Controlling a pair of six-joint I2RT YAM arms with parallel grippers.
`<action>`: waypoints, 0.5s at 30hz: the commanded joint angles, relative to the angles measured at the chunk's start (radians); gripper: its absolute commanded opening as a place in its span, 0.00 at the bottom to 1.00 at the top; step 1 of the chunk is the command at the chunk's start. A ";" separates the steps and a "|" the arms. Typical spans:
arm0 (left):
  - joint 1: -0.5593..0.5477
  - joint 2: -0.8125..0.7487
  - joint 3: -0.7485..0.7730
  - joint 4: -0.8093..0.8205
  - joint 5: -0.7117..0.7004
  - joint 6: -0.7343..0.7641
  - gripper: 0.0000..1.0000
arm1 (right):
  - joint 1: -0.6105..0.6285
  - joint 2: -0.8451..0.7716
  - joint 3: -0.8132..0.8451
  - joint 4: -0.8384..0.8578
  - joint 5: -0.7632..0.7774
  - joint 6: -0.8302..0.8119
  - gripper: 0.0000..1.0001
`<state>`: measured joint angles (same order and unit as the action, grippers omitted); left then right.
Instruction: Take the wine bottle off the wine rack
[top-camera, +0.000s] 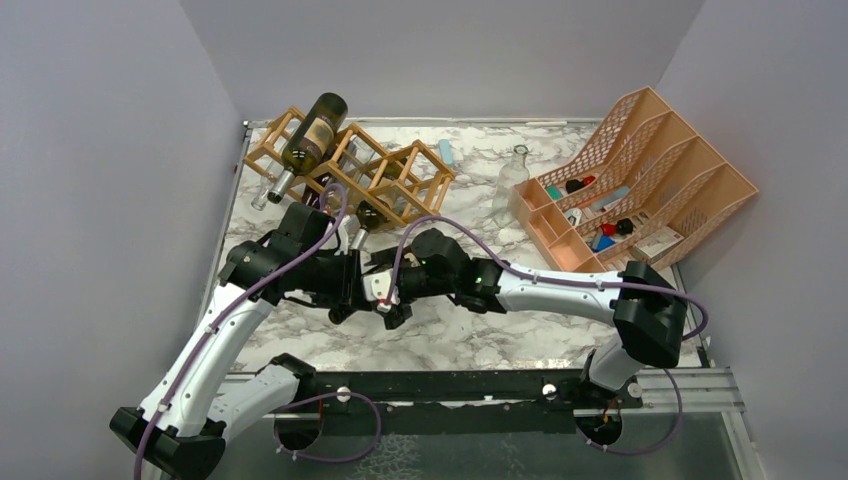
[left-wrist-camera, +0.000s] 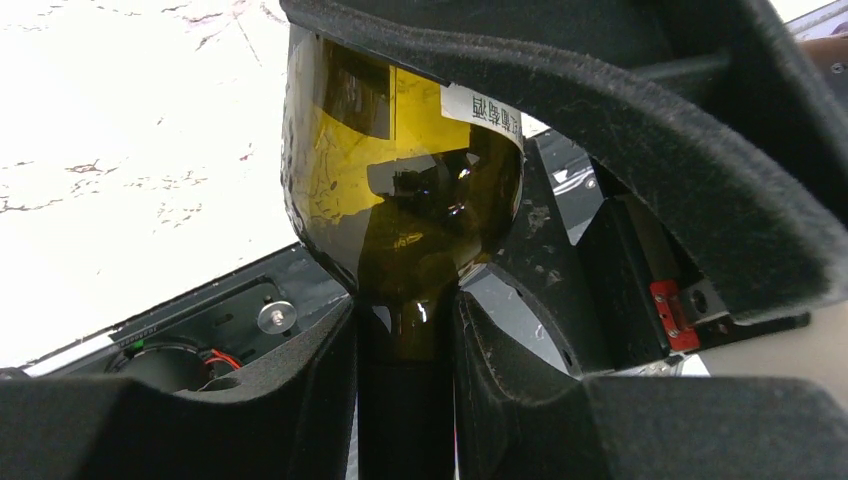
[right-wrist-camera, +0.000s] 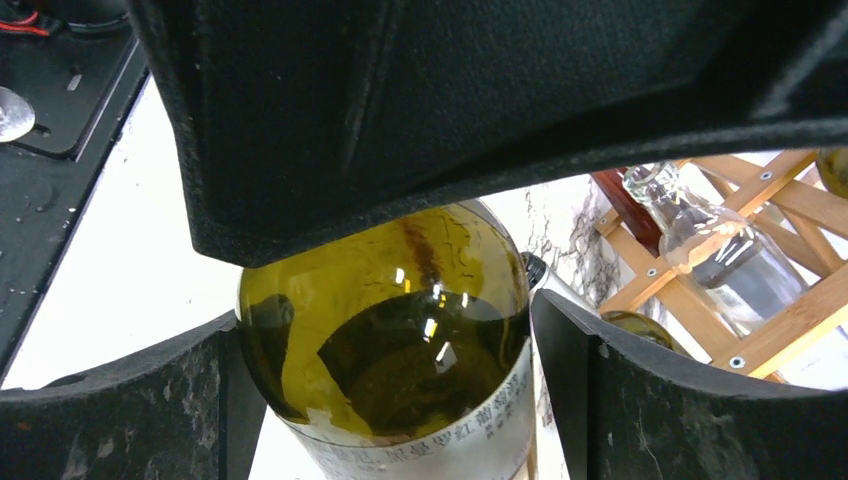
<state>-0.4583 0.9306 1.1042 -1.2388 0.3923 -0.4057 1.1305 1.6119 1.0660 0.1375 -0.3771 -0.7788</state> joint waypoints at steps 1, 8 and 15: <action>-0.003 -0.017 0.015 0.082 0.046 0.016 0.00 | 0.008 -0.011 -0.021 0.063 0.039 0.007 0.90; -0.003 -0.013 0.017 0.081 0.046 0.011 0.00 | 0.007 -0.003 -0.012 0.059 0.033 0.051 0.66; -0.003 -0.014 0.047 0.094 0.031 0.008 0.56 | 0.007 -0.059 -0.092 0.165 0.065 0.169 0.42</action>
<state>-0.4587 0.9356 1.1042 -1.2488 0.3943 -0.4023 1.1336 1.6073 1.0264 0.1875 -0.3634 -0.7563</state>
